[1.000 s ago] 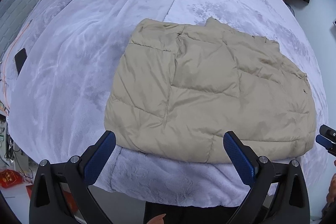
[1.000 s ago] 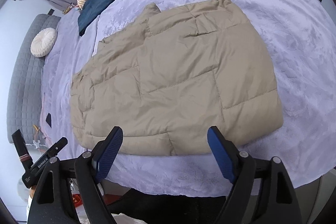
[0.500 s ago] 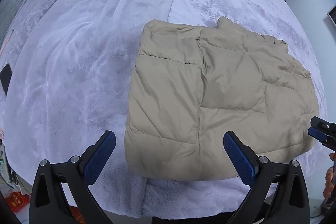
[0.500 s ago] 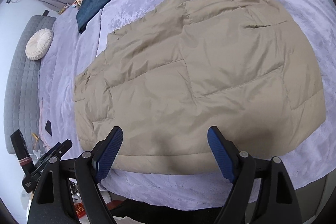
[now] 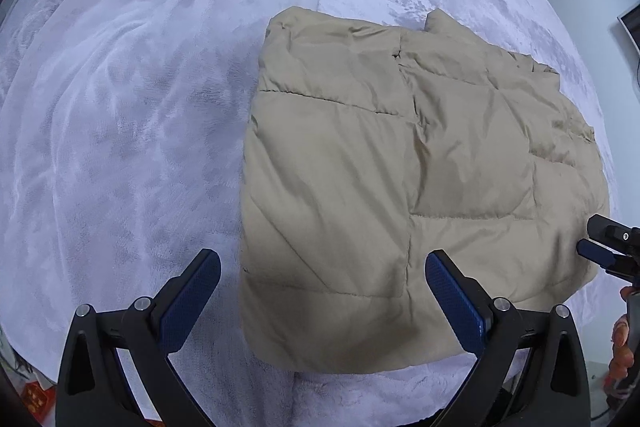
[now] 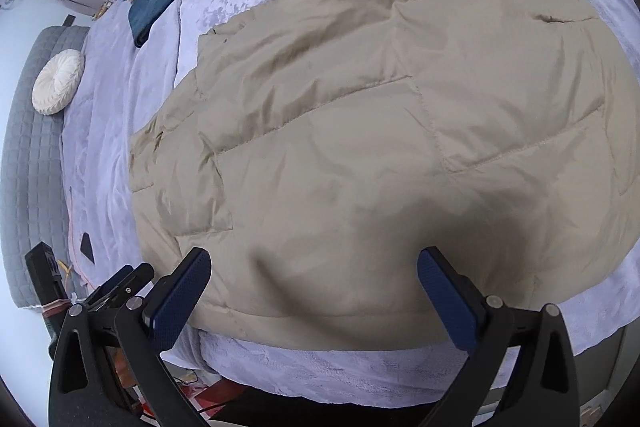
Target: Fold large clothes
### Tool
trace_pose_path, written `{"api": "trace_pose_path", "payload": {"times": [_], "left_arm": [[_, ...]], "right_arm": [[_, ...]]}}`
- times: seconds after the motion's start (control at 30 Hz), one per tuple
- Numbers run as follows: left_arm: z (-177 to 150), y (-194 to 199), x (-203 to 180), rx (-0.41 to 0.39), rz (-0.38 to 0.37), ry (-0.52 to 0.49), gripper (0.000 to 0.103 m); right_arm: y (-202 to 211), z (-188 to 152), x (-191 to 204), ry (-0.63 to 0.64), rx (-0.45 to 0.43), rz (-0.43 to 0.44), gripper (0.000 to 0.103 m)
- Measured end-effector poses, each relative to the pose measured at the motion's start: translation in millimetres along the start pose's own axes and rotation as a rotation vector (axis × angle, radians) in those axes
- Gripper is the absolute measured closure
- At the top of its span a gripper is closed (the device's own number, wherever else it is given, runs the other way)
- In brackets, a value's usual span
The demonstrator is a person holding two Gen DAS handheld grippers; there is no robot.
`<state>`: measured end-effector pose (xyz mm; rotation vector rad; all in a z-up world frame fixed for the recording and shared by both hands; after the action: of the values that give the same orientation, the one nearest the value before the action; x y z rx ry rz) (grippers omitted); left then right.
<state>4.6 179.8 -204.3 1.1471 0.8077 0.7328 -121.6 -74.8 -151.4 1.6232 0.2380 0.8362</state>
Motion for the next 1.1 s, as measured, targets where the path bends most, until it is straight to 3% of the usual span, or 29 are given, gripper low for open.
{"api": "trace_pose_path", "payload": {"times": [0.27, 0.47, 0.6, 0.83, 1.0, 1.03, 1.07, 1.1], "left_arm": [[13.2, -12.2, 25.0, -0.035, -0.156, 0.015, 0.001], [16.9, -38.5, 46.6, 0.004, -0.366, 0.060, 0.001], [22.6, -51.3, 27.6, 0.027, -0.533, 0.052, 0.001], [34.6, -79.2, -11.1, 0.074, -0.637, -0.039, 0.001], [39.9, -81.6, -28.0, 0.102, -0.774, -0.002, 0.002], [39.1, -81.3, -32.8, 0.108, -0.776, -0.017, 0.008], [38.8, -81.5, -37.0, 0.114, -0.771, -0.034, 0.035], [38.6, -80.7, -42.1, 0.120, -0.771, -0.050, 0.054]], "right_arm": [[-24.6, 2.1, 4.6, 0.020, 0.024, -0.052, 0.000], [-32.3, 4.8, -0.4, 0.010, 0.036, -0.063, 0.000], [-36.6, 5.4, -1.6, 0.016, 0.043, -0.074, 0.000], [-43.6, 5.2, -3.2, 0.031, 0.054, -0.096, 0.000], [-47.4, 6.0, -3.2, 0.032, 0.053, -0.100, 0.000], [-48.0, 6.2, -3.6, 0.032, 0.051, -0.101, 0.000], [-48.4, 6.2, -3.9, 0.032, 0.050, -0.104, 0.000], [-48.3, 6.5, -4.3, 0.031, 0.050, -0.107, 0.000]]}}
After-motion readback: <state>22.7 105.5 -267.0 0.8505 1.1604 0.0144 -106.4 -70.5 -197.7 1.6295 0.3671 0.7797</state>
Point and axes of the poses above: each gripper's, at about its wrist camera, not at the fingertips, and y roughly against the way its jaws point, x to its left, z to its top, the point moved 10 cm from there along -y, roughly the way its jaws point, and after that the axes turned 10 degrees about -y, right-handed, at the moved point
